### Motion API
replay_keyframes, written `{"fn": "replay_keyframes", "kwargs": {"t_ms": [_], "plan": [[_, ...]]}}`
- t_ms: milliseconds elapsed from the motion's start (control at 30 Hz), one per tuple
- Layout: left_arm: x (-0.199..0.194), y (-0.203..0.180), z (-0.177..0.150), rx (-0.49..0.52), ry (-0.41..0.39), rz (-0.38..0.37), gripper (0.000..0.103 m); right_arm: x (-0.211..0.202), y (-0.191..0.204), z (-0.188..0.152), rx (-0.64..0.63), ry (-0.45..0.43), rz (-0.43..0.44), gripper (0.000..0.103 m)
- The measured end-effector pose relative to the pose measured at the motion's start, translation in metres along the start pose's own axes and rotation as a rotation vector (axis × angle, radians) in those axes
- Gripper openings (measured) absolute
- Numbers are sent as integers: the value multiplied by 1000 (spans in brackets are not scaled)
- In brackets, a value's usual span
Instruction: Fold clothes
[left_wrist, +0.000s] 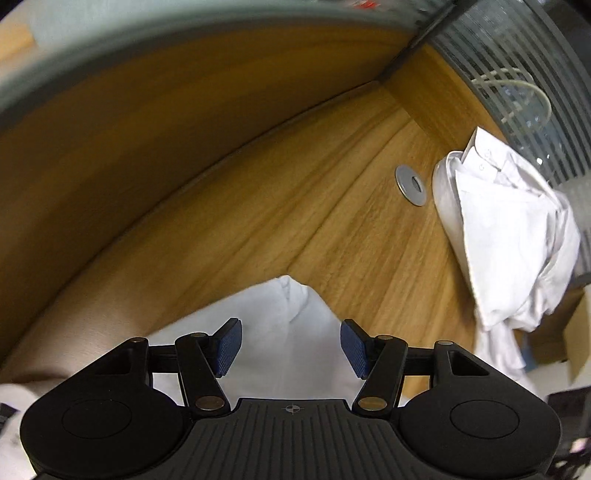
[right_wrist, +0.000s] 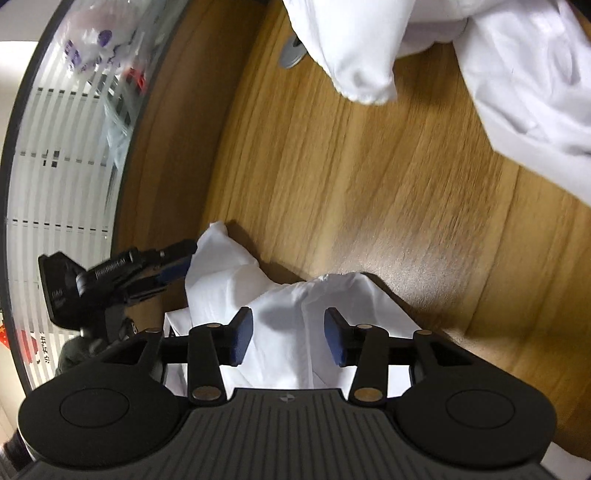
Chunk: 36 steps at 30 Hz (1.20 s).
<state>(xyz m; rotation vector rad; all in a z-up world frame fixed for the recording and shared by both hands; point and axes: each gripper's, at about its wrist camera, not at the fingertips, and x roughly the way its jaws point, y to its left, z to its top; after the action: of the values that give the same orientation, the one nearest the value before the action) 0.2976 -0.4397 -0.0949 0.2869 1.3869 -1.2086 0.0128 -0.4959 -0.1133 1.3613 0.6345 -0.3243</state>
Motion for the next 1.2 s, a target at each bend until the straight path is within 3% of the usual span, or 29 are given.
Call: {"fn": "replay_keyframes", "kwargs": {"t_ms": [100,167,200,233,467,600,733,833,1067,1200], "plan": [[7,1,0,-37,36,-31,59,8,0,-3,-5,12,24,45],[9,3,-3,-61,43,-56,36,11,1,-5,-11,14,43,26],[9,3,-4,-79,35,-60,14,10,2,-6,-20,11,50,11],[10,4,-5,-107,20,-67,10,10,4,-7,-28,8,57,2],[8,37,-11,-447,-90,-189,5,-1,-7,-7,33,-79,100,1],[12,34,-10,-498,-139,-201,5,-1,-20,-9,98,-120,94,1],[8,33,0,-532,-251,-184,2,4,-20,-10,75,-136,45,2],[2,28,11,-511,-273,-178,2,8,-13,-10,25,-145,19,2],[-25,-15,9,-219,-226,-87,4,3,-5,-6,-90,-149,-15,3],[-38,-32,-7,-84,-201,-35,27,2,9,2,-235,-126,-41,5]]}}
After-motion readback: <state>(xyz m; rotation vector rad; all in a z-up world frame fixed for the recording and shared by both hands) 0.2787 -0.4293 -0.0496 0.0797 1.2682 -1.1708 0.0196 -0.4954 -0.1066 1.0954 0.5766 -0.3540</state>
